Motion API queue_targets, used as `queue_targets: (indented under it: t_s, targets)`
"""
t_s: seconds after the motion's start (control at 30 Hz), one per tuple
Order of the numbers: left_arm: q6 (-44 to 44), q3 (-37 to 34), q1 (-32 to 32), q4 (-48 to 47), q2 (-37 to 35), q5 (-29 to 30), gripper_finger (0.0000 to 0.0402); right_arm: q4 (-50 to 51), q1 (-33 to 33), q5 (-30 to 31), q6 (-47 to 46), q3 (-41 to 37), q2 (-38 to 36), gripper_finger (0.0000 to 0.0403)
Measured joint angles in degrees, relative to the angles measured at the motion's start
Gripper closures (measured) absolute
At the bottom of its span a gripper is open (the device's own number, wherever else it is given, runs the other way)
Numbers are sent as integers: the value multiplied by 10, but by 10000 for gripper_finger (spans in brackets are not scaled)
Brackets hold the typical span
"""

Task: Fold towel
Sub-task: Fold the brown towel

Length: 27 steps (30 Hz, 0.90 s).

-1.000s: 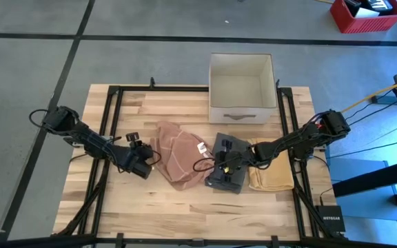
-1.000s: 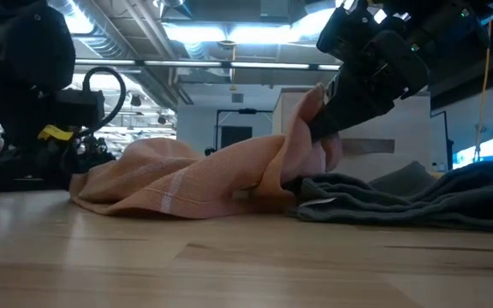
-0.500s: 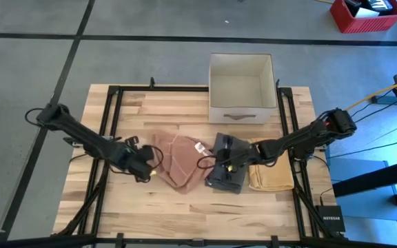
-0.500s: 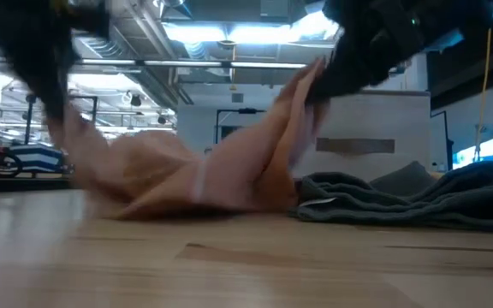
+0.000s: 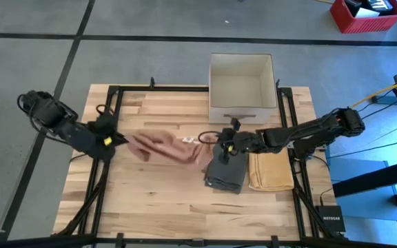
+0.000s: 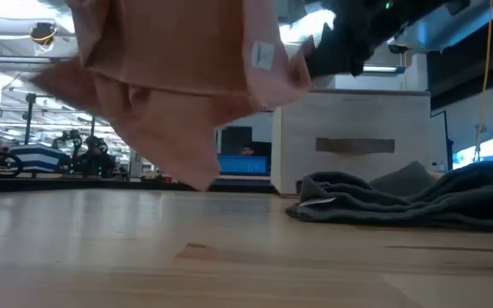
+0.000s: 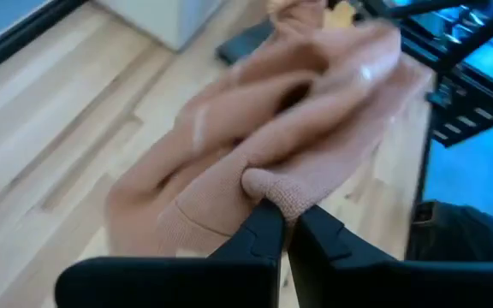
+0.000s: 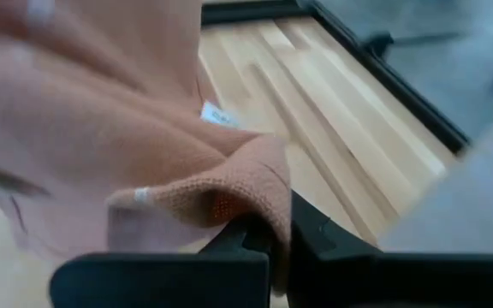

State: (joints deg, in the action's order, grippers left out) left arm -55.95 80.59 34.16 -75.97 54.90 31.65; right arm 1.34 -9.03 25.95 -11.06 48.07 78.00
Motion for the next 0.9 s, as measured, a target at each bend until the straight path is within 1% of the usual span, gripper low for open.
queue_targets:
  t_s: [0.07, 0.13, 0.2, 0.27, 0.33, 0.4, 0.5, 0.57, 0.63, 0.67, 0.8, 0.9]
  targets:
    - [-33, -9, -2, -38, -15, 6, 398, 28, 16, 0, -20, 0, 0, 393]
    - [-84, -21, -4, -81, -22, 4, 397, 53, 30, 0, -40, 0, 0, 393]
    - [-128, -38, -5, -114, -24, -14, 397, 63, 39, -9, -50, 0, -2, 393]
    - [-150, -54, -5, -128, -23, -34, 397, 62, 46, -24, -52, 0, -10, 393]
    - [-157, -66, -5, -119, -22, -56, 397, 64, 52, -35, -52, 3, -22, 393]
    - [-145, -69, -5, -106, -20, -70, 397, 66, 57, -41, -45, 13, -35, 393]
    - [-124, -55, -5, -98, -18, -71, 397, 69, 58, -45, -17, 35, -53, 393]
    - [-108, -31, -5, -101, -18, -63, 397, 69, 58, -45, 12, 58, -66, 393]
    - [-85, 1, -5, -100, -18, -40, 397, 76, 58, -34, 44, 88, -77, 393]
    - [-71, 19, -5, -99, -18, -20, 397, 77, 59, -25, 62, 104, -80, 393]
    - [-17, 75, -5, -98, -18, 104, 396, 81, 63, -8, 119, 159, -85, 393]
    - [10, 82, -5, -102, -22, 184, 396, 85, 69, -8, 139, 170, -85, 393]
